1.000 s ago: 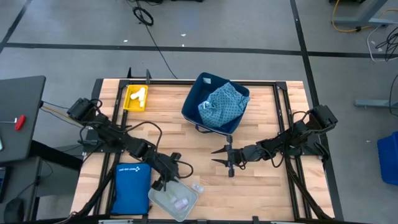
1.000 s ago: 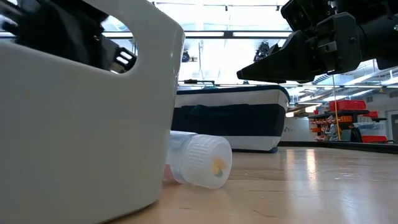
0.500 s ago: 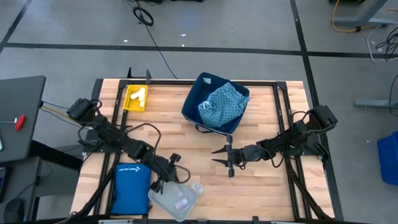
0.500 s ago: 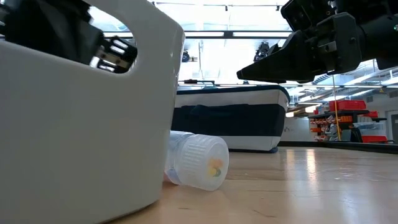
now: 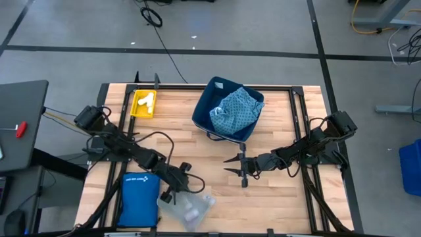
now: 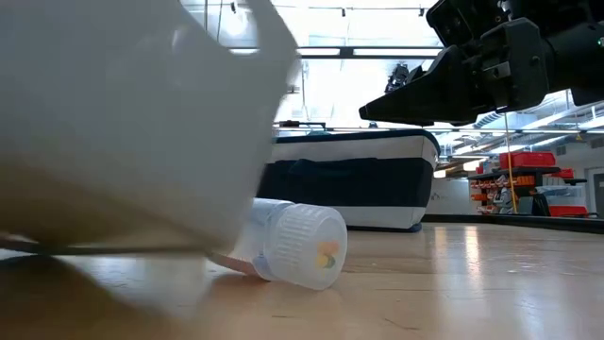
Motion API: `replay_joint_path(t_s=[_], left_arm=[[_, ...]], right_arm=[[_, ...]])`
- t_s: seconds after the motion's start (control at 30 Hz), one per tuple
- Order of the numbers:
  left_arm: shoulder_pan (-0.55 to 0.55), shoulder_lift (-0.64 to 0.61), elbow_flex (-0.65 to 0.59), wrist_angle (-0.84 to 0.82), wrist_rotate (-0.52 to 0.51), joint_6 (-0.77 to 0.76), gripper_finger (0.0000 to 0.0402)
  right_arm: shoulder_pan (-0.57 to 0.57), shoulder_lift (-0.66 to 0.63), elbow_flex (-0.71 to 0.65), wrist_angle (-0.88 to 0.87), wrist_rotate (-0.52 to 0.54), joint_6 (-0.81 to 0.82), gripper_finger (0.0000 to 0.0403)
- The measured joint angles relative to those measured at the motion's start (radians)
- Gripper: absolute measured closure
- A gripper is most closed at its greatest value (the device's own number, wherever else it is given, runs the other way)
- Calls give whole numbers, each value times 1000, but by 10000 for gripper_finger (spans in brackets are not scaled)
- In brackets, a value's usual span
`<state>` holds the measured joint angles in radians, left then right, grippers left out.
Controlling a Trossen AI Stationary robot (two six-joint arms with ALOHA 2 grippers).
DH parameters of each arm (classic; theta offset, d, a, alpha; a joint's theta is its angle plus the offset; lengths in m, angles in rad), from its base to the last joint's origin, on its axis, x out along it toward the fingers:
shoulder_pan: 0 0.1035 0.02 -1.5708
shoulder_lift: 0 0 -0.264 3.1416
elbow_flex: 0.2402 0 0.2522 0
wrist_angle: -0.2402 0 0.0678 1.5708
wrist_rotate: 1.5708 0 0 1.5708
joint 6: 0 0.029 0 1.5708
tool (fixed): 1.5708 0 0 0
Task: Pick & place medical supplies in basket/bin
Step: Move the gray bin, then put the transparent pill bottle into the gray bin
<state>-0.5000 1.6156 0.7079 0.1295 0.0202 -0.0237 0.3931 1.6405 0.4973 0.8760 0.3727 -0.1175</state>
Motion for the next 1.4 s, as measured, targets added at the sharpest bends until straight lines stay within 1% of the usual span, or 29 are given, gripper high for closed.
replay_joint_path(t_s=[0.2,0.37,0.63,0.7,0.87,1.0,1.2,1.3,1.4], left_arm=[[5,4,-5,-68,-87,-6,400],[3,0,2,-87,-120,-6,400],[5,-1,91,-339,-340,-2,400],[11,-2,98,-362,-372,-4,400],[47,-2,97,-384,-403,-17,400],[72,-4,97,-356,-434,28,400],[89,-17,97,-194,-477,149,400],[116,-32,97,-144,-491,203,400],[156,-50,97,-109,-482,225,400]], right_arm=[[0,0,0,3,0,0,268],[0,0,0,3,0,0,268],[0,0,0,3,0,0,268],[0,0,0,3,0,0,268],[4,0,0,3,0,0,268],[23,0,0,2,-10,-3,268],[58,0,1,-2,-18,-2,268],[65,0,36,-84,-65,-2,268],[65,0,113,-242,-110,20,268]])
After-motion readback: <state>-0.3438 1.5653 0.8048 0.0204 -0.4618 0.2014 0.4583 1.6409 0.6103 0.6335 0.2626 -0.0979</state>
